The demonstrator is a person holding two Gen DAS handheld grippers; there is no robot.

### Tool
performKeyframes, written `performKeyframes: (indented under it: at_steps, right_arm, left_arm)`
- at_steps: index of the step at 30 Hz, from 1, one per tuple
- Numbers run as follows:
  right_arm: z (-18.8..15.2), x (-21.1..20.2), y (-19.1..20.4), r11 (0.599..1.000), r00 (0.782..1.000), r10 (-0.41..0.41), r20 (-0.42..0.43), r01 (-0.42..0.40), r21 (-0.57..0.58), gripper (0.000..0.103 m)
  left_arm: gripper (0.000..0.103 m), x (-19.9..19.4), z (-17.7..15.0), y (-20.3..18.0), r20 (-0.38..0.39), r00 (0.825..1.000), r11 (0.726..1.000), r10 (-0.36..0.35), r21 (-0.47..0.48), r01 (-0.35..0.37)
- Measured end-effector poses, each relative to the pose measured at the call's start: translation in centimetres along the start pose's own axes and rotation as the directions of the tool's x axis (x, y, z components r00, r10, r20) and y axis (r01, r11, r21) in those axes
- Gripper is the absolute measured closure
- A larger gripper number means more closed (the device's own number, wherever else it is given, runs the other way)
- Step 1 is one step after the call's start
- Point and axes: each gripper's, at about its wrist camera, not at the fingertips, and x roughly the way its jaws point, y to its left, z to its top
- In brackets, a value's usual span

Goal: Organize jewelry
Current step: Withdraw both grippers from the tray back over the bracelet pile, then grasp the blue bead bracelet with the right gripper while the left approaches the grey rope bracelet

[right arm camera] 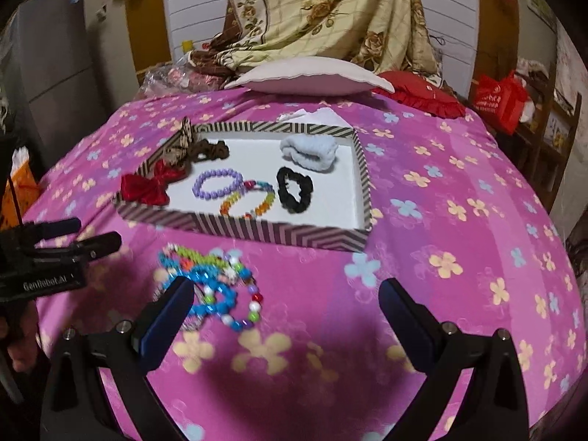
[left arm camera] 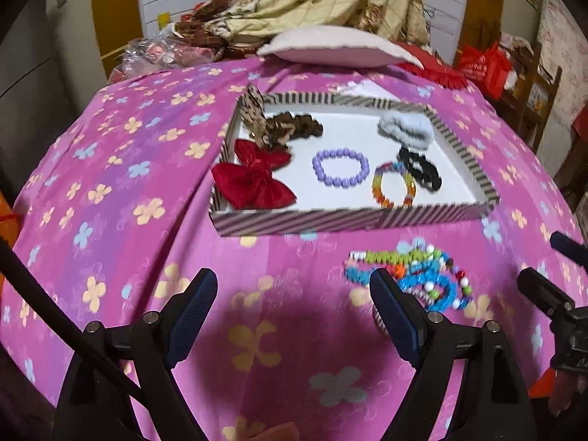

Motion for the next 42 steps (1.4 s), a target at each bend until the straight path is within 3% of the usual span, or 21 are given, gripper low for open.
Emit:
performKeyframes:
  at_steps: [4, 9, 11, 13, 17, 18, 19, 22, 25, 38, 42]
  right_arm:
    - [-0.9, 0.9, -1.0, 0.999, 0.997, 0.043, -0.060, -0.043, 0.008, 0.000]
    - [-1.7, 2.0, -1.4, 0.999, 0.994, 0.032, -0.104, -0.032, 0.000, 0.001]
    - [-1.9, 2.4, -1.4, 0.999, 0.993, 0.043, -0.114, -0.043, 0.003, 0.001]
    - [-1.8, 2.5, -1.3, 0.997, 0.990, 0.079, -0.118, -0.079, 0.006, 0.009]
    - [-1.7, 3.1, -0.5, 0.995, 0.987, 0.102, -0.122, -0.104, -0.006, 0.009]
    - [-1.7, 3.2, -0.2, 0.993, 0.986, 0.116, -0.119, -0.118, -0.011, 0.014]
    - [-1.6, 3.4, 0.3, 0.989, 0.984, 0.140, -0.114, -0.144, -0.026, 0.030]
    - [-1.6, 4.1, 1.7, 0.979, 0.974, 0.186, -0.126, -0.194, -0.057, 0.061]
    - [-1.4, 4.8, 2.6, 0.970, 0.966, 0.229, -0.123, -0.236, -0.051, 0.076]
    - [-1.0, 6.4, 3.1, 0.961, 0.952, 0.272, -0.141, -0.277, -0.015, 0.078]
    - [-0.8, 7.1, 1.7, 0.942, 0.932, 0.333, -0.145, -0.321, 0.104, 0.078]
  left_arm:
    - [0.023, 1.2, -0.8, -0.5, -0.034, 0.999, 0.998, -0.027, 0.048, 0.029]
    - [0.023, 2.1, -1.7, -1.9, -0.101, 0.984, 0.982, -0.148, 0.104, 0.158]
    - [0.023, 2.2, -2.0, -2.6, -0.104, 0.983, 0.976, -0.151, 0.141, 0.165]
    - [0.023, 2.3, -2.3, -3.0, -0.111, 0.982, 0.970, -0.154, 0.171, 0.172]
    - [0.023, 2.9, -2.9, -3.3, -0.140, 0.981, 0.966, -0.133, 0.203, 0.160]
    - [0.023, 3.0, -3.0, -3.2, -0.141, 0.982, 0.967, -0.124, 0.206, 0.151]
    - [0.023, 3.1, -3.0, -3.2, -0.141, 0.983, 0.967, -0.122, 0.207, 0.149]
    - [0.023, 3.1, -2.7, -2.6, -0.125, 0.987, 0.974, -0.098, 0.192, 0.121]
    - [0.023, 3.3, -2.6, -2.1, -0.131, 0.987, 0.979, -0.094, 0.168, 0.116]
    - [0.023, 3.7, -2.7, -2.4, -0.144, 0.986, 0.978, -0.081, 0.180, 0.106]
    - [0.023, 3.9, -2.8, -2.5, -0.147, 0.986, 0.978, -0.072, 0.181, 0.099]
